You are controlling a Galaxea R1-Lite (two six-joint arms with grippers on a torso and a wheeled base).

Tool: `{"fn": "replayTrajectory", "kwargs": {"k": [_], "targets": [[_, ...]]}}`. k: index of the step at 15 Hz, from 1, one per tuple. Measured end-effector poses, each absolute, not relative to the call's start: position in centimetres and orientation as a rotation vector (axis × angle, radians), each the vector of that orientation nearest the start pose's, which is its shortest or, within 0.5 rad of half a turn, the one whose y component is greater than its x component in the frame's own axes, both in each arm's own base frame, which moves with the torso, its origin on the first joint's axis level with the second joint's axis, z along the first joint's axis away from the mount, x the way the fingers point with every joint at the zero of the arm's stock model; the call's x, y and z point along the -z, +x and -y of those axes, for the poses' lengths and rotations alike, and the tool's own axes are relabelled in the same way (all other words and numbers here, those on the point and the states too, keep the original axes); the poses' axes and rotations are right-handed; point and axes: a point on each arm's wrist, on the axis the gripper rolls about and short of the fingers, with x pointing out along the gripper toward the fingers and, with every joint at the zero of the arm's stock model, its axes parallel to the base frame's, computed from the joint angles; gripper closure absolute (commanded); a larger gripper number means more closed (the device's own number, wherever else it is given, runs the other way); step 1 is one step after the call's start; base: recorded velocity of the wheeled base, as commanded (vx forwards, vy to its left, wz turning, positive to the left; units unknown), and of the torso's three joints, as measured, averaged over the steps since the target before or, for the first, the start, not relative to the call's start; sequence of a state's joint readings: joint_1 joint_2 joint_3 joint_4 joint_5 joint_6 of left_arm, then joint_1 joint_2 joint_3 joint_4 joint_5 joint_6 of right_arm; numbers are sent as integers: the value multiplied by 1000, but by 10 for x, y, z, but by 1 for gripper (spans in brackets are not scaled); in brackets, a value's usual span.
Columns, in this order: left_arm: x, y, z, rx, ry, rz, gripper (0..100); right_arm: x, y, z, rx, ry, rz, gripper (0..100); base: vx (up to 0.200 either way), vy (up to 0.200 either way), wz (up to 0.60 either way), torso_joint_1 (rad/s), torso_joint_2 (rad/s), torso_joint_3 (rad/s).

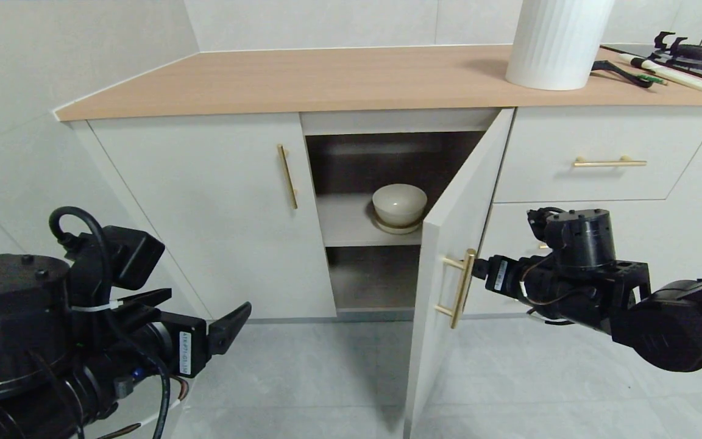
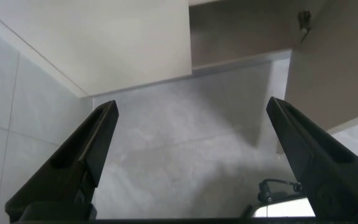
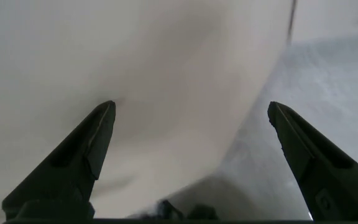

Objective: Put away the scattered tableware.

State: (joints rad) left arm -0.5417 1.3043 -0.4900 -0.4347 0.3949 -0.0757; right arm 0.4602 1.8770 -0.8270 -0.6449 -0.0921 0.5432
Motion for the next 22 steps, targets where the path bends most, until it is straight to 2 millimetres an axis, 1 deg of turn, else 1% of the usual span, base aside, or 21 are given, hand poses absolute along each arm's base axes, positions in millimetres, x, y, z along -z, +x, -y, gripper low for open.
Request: {"fn": "replayTrajectory", "kwargs": {"k": [2,6,8,11,16,18,20,22], "targets": [[-178,167,90,131,94,-341,0,-129,307,-150,-247,444,-455,0,200,0,0,5,2,0],[-178,168,91,131,93,-342,0,-123,309,-159,-257,469,-460,0,200,0,0,2,2,1],[-177,168,91,131,93,-343,0,-125,313,-166,-265,542,-433,0,200,0,0,5,5,7],[-176,169,92,130,97,-350,0,-126,322,-172,-253,616,-418,0,0,0,0,0,0,0],[-175,170,92,130,97,-351,0,-124,344,-179,-128,654,-339,0,0,0,0,0,0,0],[-175,170,92,131,98,-351,0,-122,351,-179,-97,666,-326,0,0,0,0,0,0,0],[-175,170,92,130,99,-352,0,-122,359,-174,-54,695,-301,0,0,0,0,0,0,0],[-174,170,92,131,99,-353,0,-123,363,-171,-42,699,-294,0,0,0,0,0,0,0]]}}
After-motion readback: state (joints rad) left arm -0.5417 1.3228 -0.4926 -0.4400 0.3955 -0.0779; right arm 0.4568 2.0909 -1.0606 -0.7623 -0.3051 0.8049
